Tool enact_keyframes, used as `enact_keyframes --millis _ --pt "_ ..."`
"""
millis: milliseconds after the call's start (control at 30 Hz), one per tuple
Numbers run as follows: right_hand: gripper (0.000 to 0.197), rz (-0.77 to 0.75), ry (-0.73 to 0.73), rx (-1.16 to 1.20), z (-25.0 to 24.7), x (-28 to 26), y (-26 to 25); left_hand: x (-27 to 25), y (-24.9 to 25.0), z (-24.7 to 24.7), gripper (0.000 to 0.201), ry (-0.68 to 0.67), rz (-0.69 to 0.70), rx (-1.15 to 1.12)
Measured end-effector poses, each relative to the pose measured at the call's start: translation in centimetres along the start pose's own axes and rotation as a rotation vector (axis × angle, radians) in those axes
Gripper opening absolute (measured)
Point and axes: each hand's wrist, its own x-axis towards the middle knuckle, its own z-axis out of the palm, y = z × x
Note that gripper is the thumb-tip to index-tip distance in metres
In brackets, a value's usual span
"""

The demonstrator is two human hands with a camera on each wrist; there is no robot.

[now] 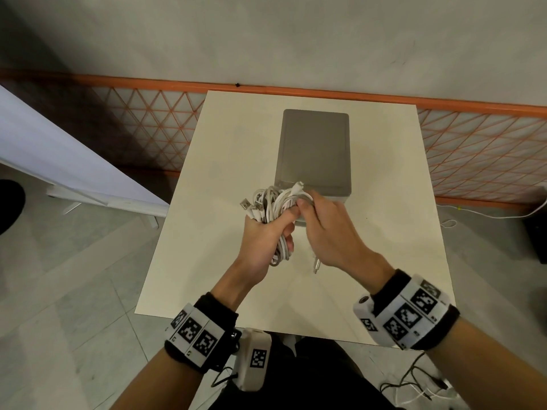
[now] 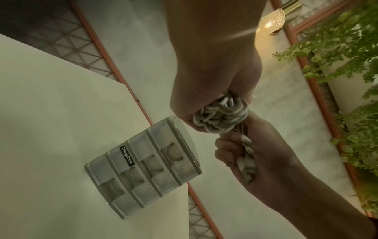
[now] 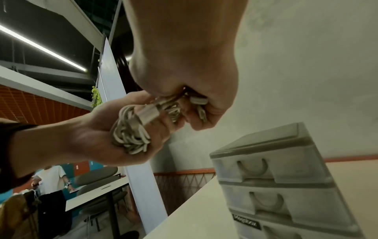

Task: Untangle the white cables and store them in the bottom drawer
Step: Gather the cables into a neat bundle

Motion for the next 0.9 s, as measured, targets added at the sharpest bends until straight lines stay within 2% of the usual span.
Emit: enact_keyframes --millis 167,300,367,467,533,667,800,900 --pt "0.033 0.097 0.022 0.196 0.7 -0.5 -1.1 -0.3 -0.2 0.2 0.016 -0.009 -0.02 0.02" --pt "0.035 0.134 -0.057 0.274 0.9 -0.4 -1.6 -0.2 -0.3 -0.1 0.03 -0.028 -0.027 0.028" --pt "0.035 0.121 -0.083 0.28 1.0 -0.3 -1.6 -0.1 -0.2 -0.3 0.029 -0.048 -0.031 0.014" --pt "0.031 0.124 -0.061 0.19 1.6 -0.2 -1.2 0.2 0.0 -0.5 0.018 -0.091 -0.026 -0.027" --pt "0.029 0.159 -0.032 0.15 2.0 -0.1 -0.9 0.2 -0.1 -0.6 0.019 -0.1 -0.043 -0.055" --pt "0.032 0.18 -0.062 0.261 2.3 0.0 -0.7 0.3 -0.3 -1.0 0.023 -0.113 -0.087 -0.065" --pt "0.049 0.13 -0.121 0.032 2.2 0.1 -0.4 0.5 -0.5 -1.5 0.024 -0.173 -0.111 -0.073" --pt "0.059 0.141 -0.201 0.032 1.9 -0.2 -0.6 0.4 -0.3 -1.5 0.023 -0.216 -0.129 -0.088"
